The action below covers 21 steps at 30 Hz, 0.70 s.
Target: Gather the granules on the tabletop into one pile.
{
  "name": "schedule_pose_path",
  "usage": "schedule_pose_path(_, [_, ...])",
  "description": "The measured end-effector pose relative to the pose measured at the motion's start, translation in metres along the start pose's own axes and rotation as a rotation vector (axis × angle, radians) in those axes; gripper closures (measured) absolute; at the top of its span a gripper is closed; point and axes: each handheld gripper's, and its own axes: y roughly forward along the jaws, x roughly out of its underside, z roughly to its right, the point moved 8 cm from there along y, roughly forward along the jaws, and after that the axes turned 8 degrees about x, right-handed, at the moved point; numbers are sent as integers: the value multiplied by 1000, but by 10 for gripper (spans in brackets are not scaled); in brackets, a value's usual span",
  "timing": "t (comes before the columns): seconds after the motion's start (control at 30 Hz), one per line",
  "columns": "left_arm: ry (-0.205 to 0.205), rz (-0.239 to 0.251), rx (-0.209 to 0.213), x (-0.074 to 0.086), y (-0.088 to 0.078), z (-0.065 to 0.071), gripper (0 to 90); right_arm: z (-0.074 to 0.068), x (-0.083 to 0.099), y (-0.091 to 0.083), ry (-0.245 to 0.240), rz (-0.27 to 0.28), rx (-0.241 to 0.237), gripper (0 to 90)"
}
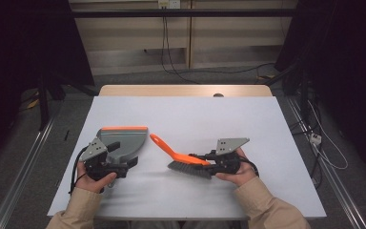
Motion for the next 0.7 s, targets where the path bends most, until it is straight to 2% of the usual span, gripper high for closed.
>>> schedule_pose_path(0.1, [-2, 0, -4, 0, -1, -1, 63, 3, 0, 3, -8, 10, -14, 712])
schedule_pose_path(0.2, [-2, -1, -4, 0, -1, -2, 63, 10, -1, 7, -38, 0, -9, 712])
schedule_pose_path(0.5, [-5, 2, -3, -1, -1, -2, 63, 24, -9, 17, -57, 19, -10, 712])
schedule_pose_path(0.6, [-7, 6, -2, -1, -1, -2, 63, 24, -13, 19, -28, 39, -20, 712])
schedule_pose_path(0.7, [-2, 0, -4, 0, -1, -1, 63, 23, -18, 16, 5, 54, -2, 712])
